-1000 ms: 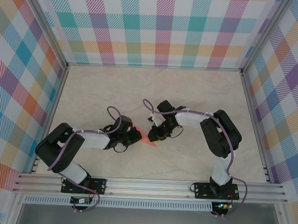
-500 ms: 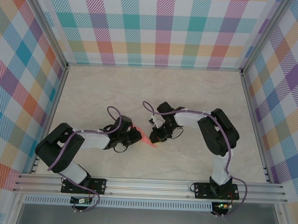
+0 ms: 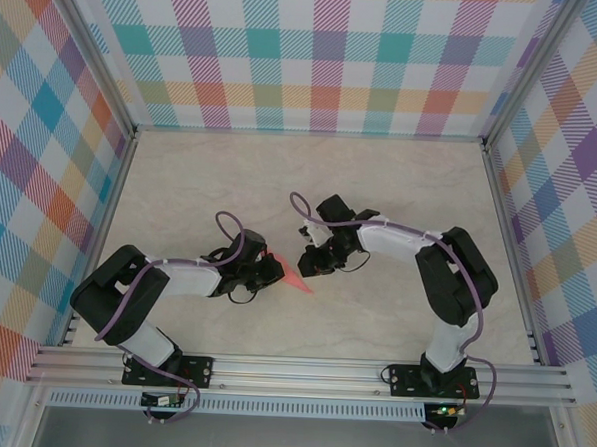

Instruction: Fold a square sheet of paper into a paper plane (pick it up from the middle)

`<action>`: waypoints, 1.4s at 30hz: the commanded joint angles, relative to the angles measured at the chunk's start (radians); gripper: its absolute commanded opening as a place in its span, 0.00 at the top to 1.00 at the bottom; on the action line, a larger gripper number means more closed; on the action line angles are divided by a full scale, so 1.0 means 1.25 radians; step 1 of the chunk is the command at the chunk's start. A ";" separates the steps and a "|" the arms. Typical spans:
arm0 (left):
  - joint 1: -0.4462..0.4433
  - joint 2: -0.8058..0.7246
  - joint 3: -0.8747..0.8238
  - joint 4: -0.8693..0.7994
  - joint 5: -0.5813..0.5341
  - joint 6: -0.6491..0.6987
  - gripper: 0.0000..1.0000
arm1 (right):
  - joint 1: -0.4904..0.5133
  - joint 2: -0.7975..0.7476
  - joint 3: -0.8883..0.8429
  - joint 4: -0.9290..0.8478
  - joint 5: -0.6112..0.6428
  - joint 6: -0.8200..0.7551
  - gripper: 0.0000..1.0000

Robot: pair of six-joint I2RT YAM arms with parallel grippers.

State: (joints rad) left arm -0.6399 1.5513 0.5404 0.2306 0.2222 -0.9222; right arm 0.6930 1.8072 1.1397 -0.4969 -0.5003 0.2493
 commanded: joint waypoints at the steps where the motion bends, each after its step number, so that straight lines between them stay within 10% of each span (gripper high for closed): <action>1: -0.007 0.022 -0.005 -0.080 -0.052 0.008 0.91 | 0.043 -0.004 -0.008 0.015 0.018 0.040 0.88; 42: -0.007 0.048 0.025 -0.196 -0.129 -0.013 0.93 | 0.047 0.107 0.054 -0.133 0.151 0.018 1.00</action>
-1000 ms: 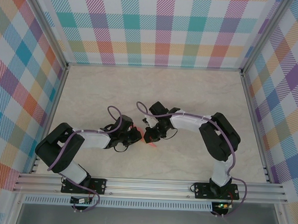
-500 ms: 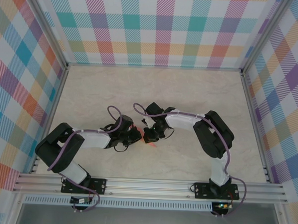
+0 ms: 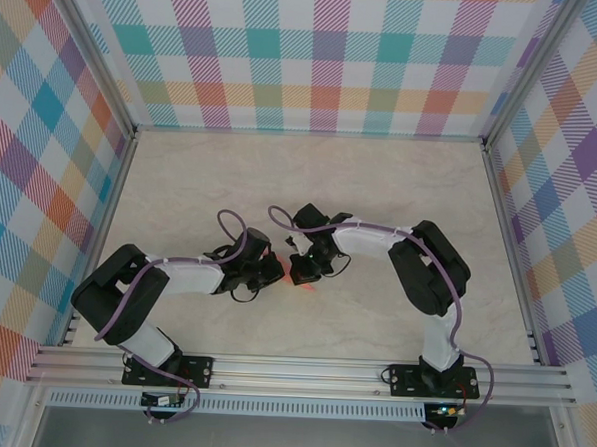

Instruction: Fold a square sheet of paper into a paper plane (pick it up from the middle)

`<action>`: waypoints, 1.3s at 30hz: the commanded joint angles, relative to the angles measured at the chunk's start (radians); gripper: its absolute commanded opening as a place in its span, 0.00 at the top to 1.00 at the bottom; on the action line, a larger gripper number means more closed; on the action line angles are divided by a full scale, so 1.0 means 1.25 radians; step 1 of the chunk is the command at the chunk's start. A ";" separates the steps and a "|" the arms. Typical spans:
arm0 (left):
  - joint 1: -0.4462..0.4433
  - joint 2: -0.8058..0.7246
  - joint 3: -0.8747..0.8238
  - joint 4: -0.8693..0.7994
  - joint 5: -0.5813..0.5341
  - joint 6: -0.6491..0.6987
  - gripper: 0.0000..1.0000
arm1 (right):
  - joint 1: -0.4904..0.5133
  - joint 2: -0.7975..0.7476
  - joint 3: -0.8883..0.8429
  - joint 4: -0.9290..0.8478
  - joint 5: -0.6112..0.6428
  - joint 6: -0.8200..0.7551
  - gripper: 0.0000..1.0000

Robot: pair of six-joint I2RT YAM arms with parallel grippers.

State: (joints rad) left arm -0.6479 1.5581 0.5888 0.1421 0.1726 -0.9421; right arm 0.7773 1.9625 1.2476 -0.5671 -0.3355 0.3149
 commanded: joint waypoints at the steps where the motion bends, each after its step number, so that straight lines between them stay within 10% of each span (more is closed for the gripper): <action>1: -0.001 0.045 -0.012 -0.128 -0.091 0.003 0.93 | -0.024 -0.019 -0.039 -0.079 0.021 -0.041 1.00; 27: -0.001 0.044 0.010 -0.175 -0.121 0.021 0.94 | -0.070 -0.128 -0.149 -0.118 0.060 -0.040 1.00; 39: -0.001 0.042 0.013 -0.164 -0.105 0.028 0.94 | -0.052 -0.084 -0.032 -0.068 -0.081 -0.033 1.00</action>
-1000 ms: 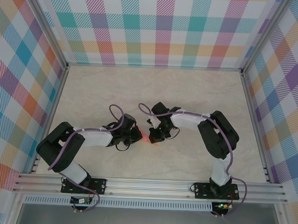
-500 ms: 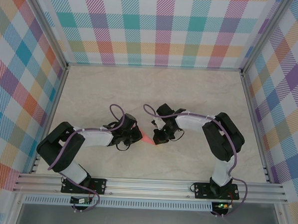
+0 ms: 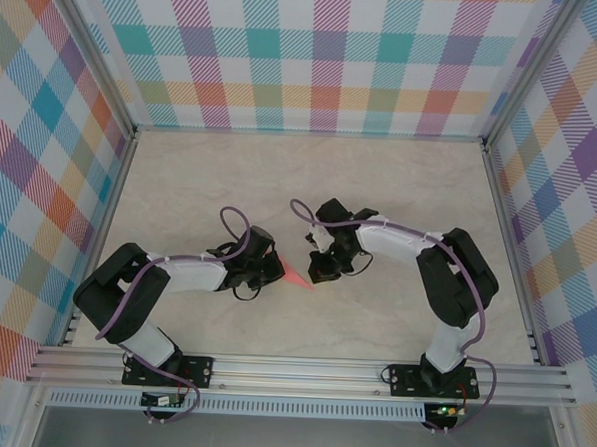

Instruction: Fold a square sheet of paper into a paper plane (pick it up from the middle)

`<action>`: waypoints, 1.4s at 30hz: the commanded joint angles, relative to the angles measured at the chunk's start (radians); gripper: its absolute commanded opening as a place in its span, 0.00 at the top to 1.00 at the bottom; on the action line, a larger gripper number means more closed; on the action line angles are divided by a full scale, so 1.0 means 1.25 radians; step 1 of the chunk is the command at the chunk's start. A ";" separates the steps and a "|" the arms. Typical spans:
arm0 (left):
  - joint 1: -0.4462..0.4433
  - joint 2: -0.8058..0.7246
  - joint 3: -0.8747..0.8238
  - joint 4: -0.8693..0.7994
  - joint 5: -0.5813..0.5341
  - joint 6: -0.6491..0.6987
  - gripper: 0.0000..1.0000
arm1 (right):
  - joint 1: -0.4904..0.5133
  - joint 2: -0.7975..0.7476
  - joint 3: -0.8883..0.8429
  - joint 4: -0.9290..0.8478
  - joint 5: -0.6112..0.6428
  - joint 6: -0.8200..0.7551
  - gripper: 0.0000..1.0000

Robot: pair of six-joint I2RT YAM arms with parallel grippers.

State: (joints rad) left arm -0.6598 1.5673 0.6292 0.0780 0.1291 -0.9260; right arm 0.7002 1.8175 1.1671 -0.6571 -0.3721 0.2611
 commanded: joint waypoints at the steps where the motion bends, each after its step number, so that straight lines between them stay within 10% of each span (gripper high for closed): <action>1: 0.009 0.036 -0.019 -0.112 -0.069 0.016 0.94 | 0.013 0.045 0.043 0.005 -0.055 0.009 1.00; 27: 0.009 0.032 -0.010 -0.141 -0.091 0.033 0.94 | 0.012 -0.003 -0.105 -0.032 0.073 0.013 1.00; 42: 0.015 -0.007 -0.008 -0.032 -0.066 0.236 0.93 | 0.013 0.092 0.048 0.152 -0.139 0.062 1.00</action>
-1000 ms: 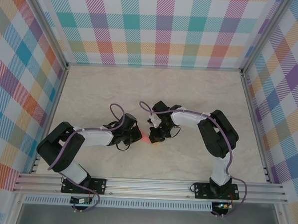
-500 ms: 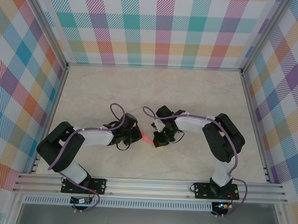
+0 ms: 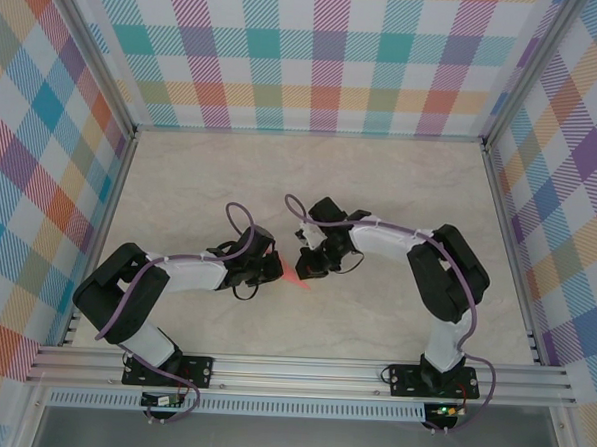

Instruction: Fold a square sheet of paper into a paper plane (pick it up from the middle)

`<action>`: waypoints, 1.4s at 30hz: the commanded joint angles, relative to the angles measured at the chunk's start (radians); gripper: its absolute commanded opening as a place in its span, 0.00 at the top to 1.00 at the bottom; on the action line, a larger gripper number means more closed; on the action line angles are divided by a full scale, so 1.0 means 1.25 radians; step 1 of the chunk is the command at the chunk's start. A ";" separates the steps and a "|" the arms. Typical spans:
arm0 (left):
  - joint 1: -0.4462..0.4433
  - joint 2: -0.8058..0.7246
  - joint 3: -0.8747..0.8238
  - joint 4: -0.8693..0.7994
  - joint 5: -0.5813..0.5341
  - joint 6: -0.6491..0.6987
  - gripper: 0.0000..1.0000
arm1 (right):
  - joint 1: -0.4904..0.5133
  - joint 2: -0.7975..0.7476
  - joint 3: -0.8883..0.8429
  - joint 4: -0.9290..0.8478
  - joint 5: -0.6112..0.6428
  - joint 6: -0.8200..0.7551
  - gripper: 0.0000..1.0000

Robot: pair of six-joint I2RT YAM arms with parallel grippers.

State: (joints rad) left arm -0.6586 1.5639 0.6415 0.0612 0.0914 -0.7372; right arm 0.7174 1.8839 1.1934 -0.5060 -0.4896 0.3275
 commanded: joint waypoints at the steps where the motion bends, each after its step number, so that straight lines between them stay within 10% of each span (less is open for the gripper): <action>1: 0.015 -0.003 -0.017 -0.014 -0.032 0.096 0.93 | -0.001 0.050 0.033 0.031 -0.043 0.005 1.00; 42: 0.008 0.009 -0.101 0.285 0.142 -0.001 0.91 | -0.007 0.126 -0.012 -0.001 0.033 0.015 1.00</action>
State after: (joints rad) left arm -0.6399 1.5661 0.4904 0.3931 0.2649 -0.7372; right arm 0.7132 1.9953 1.2118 -0.4591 -0.5064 0.3370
